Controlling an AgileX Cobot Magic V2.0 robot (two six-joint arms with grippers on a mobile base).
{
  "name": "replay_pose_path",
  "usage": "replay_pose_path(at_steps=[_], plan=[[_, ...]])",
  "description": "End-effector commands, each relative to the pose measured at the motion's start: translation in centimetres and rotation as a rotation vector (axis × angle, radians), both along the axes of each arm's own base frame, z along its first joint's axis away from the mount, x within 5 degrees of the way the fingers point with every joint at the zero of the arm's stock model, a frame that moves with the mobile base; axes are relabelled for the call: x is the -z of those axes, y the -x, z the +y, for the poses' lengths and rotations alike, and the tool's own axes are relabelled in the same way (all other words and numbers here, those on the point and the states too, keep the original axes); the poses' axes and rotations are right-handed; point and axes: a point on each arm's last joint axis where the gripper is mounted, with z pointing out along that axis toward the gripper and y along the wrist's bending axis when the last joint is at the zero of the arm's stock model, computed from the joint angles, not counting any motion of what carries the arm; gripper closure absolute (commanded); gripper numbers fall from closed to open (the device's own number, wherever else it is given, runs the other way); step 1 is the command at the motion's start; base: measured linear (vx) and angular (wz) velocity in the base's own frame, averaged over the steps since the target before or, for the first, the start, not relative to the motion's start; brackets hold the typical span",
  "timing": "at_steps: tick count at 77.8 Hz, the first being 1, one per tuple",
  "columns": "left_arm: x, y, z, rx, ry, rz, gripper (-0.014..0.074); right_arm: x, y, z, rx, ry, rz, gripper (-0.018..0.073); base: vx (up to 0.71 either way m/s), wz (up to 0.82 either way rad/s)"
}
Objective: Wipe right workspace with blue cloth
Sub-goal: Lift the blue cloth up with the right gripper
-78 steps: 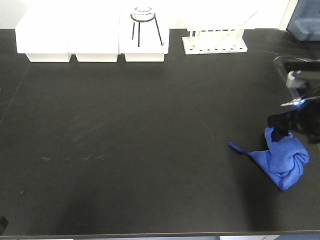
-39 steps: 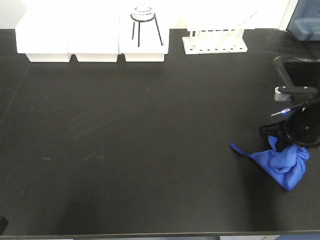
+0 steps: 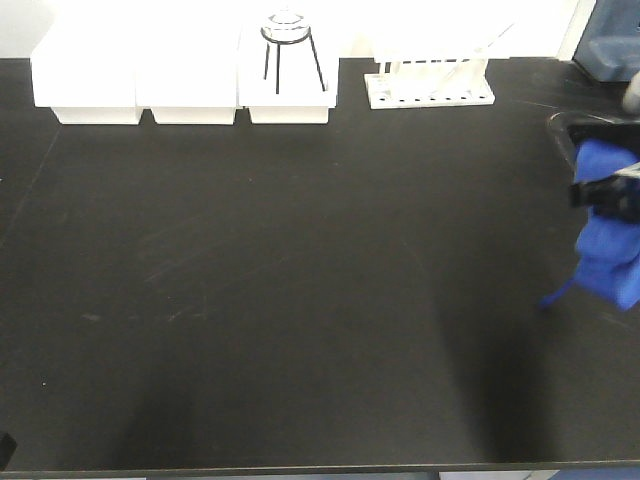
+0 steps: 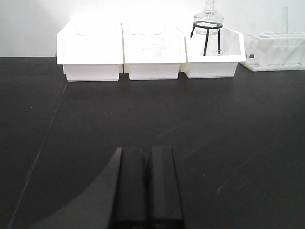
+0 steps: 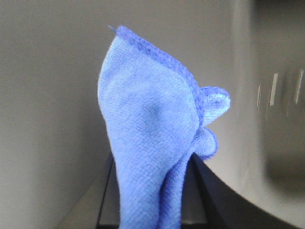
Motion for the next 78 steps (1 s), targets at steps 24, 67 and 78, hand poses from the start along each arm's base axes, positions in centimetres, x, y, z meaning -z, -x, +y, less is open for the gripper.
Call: replay_pose_path(at_steps=[24,67,78], plan=[[-1.6,0.1,0.1,-0.011,0.016,-0.113,0.0603,-7.2,8.7,0.8,-0.073,0.020,-0.517,0.0566,0.00,0.00],[-1.6,0.1,0.1,-0.011,0.016,-0.113,0.0603,2.6,15.2,1.1,-0.051,0.009,-0.657,0.0564,0.00,0.00],[-1.6,0.1,0.1,-0.011,0.016,-0.113,0.0603,2.1,15.0,0.9,-0.042,0.022,-0.708,0.0562,0.00,0.00]])
